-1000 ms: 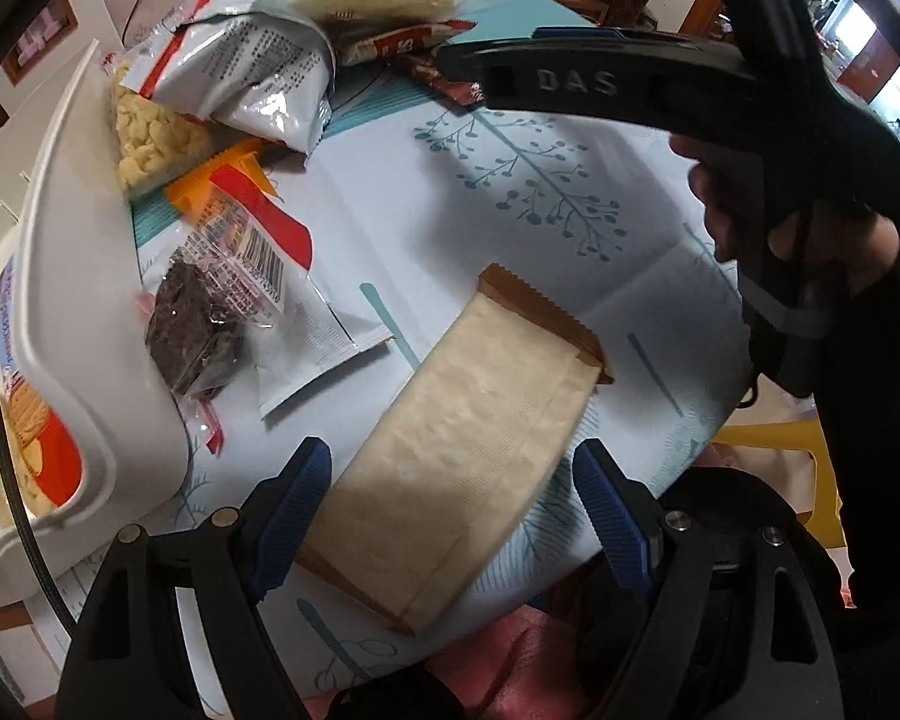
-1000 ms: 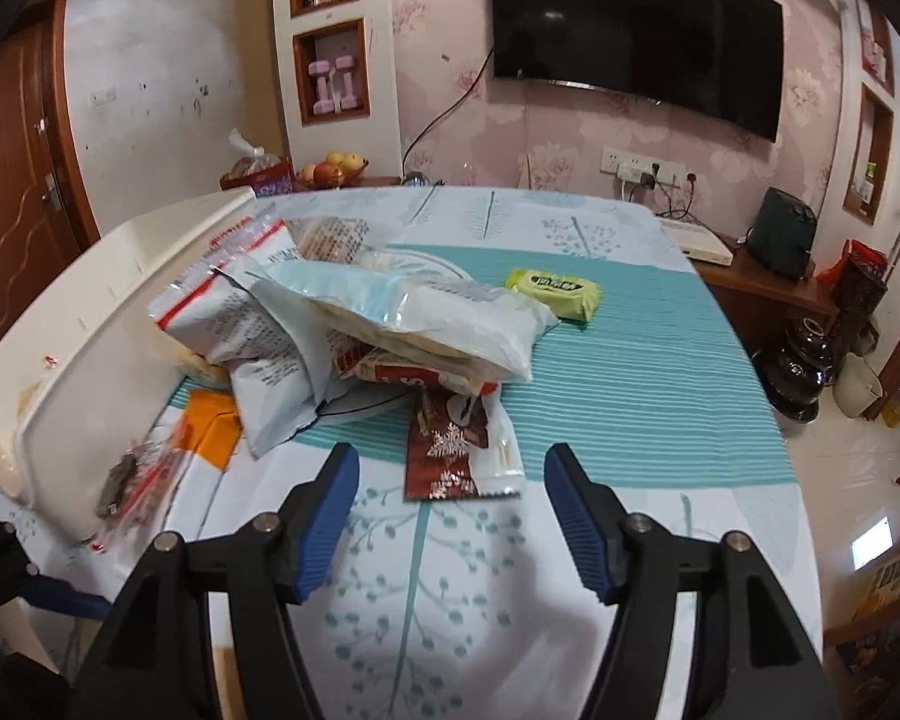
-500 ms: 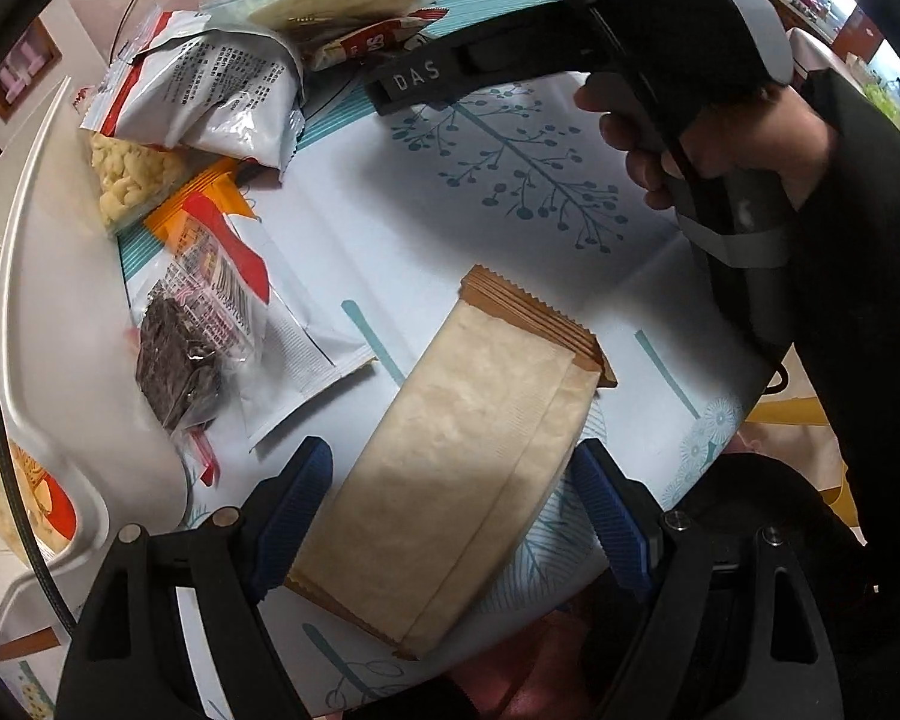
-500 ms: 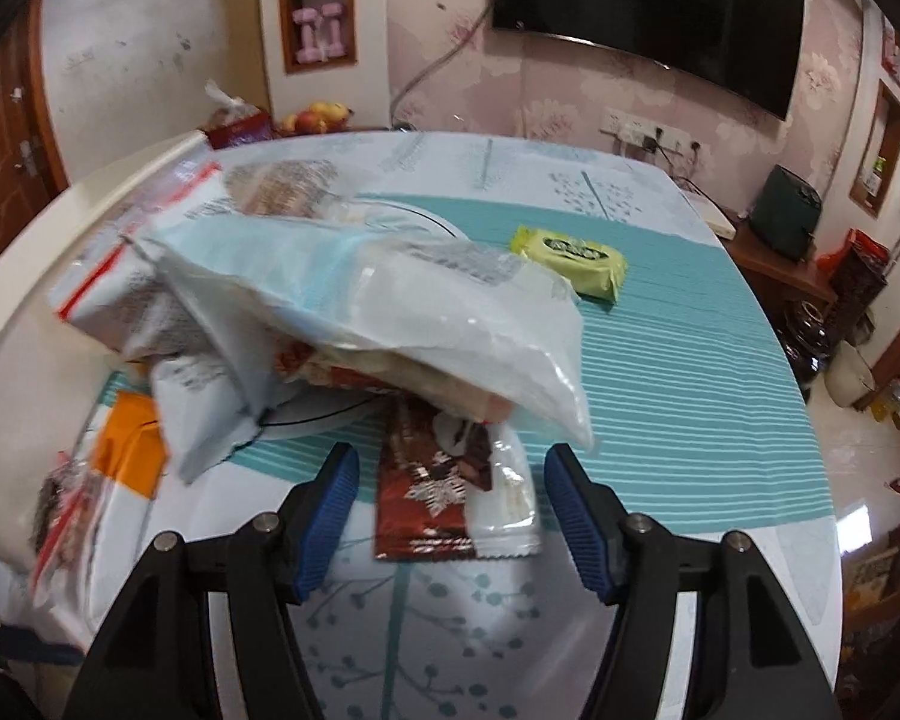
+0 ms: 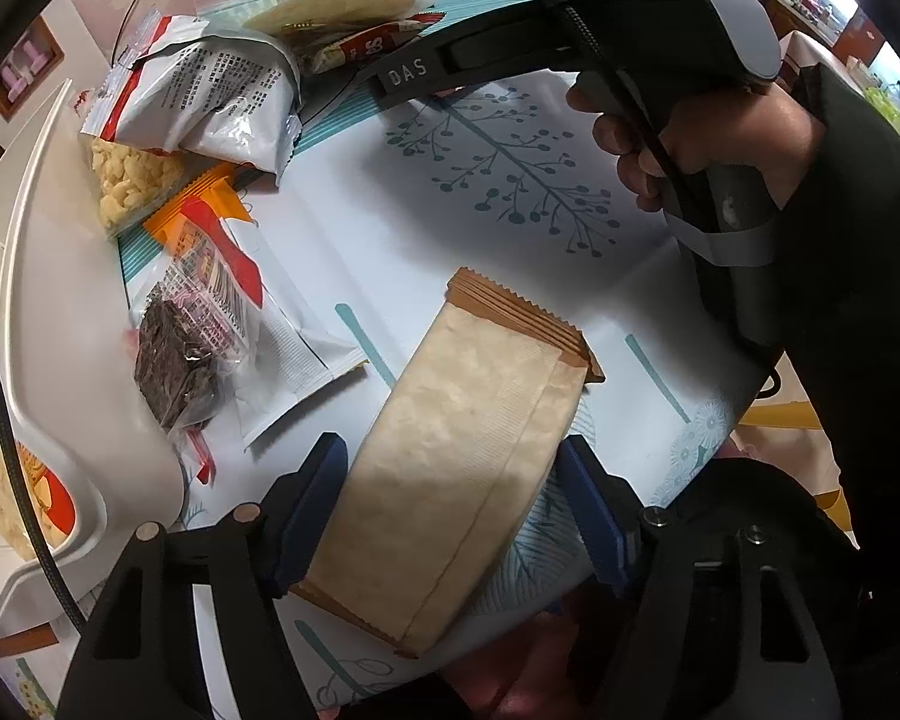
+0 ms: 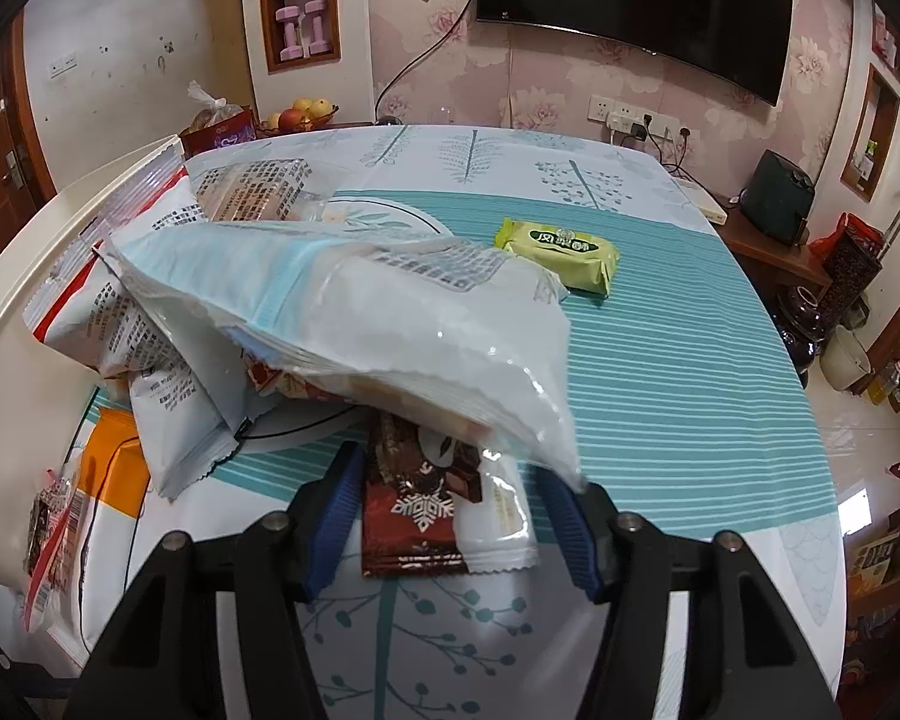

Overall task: Organize snacks
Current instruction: 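Grasp the brown paper cracker pack with the left tool while the right tool approaches the chocolate wafer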

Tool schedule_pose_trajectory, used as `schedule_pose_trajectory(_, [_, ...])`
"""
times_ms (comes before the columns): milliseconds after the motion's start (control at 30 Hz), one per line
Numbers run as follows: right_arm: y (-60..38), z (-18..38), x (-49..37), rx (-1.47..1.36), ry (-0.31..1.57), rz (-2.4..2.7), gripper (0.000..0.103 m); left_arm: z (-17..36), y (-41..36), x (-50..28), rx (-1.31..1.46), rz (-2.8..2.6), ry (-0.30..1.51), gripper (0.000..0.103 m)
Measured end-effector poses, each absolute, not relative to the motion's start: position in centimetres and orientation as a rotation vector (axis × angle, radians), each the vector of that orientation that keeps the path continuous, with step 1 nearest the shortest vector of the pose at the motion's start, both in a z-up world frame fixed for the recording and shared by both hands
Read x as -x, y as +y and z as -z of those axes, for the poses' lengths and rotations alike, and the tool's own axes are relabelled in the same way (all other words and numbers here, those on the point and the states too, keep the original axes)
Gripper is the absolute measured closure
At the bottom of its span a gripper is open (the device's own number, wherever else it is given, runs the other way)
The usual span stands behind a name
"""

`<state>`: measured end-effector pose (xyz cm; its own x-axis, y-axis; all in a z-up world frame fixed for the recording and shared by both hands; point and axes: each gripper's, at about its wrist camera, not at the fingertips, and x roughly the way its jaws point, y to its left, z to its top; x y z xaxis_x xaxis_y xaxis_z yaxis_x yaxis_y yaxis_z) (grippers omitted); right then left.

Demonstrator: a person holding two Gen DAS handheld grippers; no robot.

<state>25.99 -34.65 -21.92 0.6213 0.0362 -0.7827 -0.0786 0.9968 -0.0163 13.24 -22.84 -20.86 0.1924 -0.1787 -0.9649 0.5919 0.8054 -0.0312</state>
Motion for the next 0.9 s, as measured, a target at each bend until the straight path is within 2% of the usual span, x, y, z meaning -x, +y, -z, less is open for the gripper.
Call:
schedule_pose_trajectory(33, [-34.7, 21.9, -26.0, 0.049, 0.898, -0.064, 0.050, 20.8, -22.8, -13.2, -0.387, 0.558, 1.270, 0.034])
schedule_pose_trajectory(333, [-34.8, 21.7, -25.8, 0.039, 0.896, -0.049, 0.053, 21.1, -21.6, -13.2, -0.366, 0.542, 1.274, 0.036])
schedule_pose_trajectory(900, [-36.2, 20.9, -22.2, -0.131, 0.964, 0.004, 0.054, 20.6, -18.8, -12.0, -0.312, 0.445, 1.321, 0.036])
